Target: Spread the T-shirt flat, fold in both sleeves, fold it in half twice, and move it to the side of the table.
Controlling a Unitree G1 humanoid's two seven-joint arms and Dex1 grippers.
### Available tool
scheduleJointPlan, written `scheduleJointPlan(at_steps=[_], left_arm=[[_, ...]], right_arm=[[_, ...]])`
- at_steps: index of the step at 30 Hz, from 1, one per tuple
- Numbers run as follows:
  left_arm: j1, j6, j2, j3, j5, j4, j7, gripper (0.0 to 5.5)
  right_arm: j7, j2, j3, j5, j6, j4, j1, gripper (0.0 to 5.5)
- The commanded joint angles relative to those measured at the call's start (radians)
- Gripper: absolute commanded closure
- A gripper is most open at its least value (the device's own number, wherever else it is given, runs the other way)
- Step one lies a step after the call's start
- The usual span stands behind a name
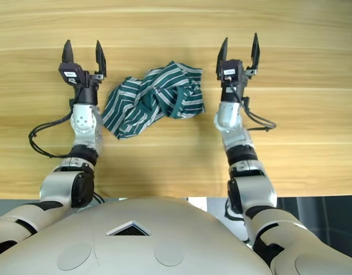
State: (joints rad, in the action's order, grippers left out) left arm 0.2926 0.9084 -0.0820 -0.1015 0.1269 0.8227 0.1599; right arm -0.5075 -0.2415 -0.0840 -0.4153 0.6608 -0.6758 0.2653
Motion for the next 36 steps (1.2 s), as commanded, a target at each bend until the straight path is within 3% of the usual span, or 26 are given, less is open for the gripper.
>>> scheduleJointPlan(at_steps=[1, 3, 10, 18, 33, 36], left_arm=[[-0.224, -0.220, -0.101, 0.113, 0.345, -0.450, 0.398, 1.57], [-0.344, -0.333, -0.185, 0.160, 0.464, -0.655, 0.552, 1.57], [-0.590, -0.388, -0.362, 0.212, 0.332, -0.844, 0.714, 1.57], [-0.677, -0.408, -0.340, 0.268, 0.113, -0.759, 0.653, 1.57], [-0.672, -0.422, -0.312, 0.263, 0.093, -0.706, 0.625, 1.57], [-0.660, -0.421, -0.306, 0.260, 0.083, -0.680, 0.617, 2.04]], right_arm=[[0.110, -0.068, -0.001, 0.024, 0.023, 0.108, -0.048, 1.97], [0.124, -0.093, 0.012, 0.022, 0.012, 0.111, -0.034, 1.97], [0.092, -0.116, -0.021, -0.076, -0.018, 0.117, -0.027, 1.97], [0.010, -0.159, -0.025, -0.180, -0.064, 0.090, 0.014, 1.97], [-0.047, -0.165, -0.072, -0.217, -0.064, 0.070, 0.000, 1.97], [-0.053, -0.167, -0.081, -0.223, -0.064, 0.070, -0.002, 2.03]])
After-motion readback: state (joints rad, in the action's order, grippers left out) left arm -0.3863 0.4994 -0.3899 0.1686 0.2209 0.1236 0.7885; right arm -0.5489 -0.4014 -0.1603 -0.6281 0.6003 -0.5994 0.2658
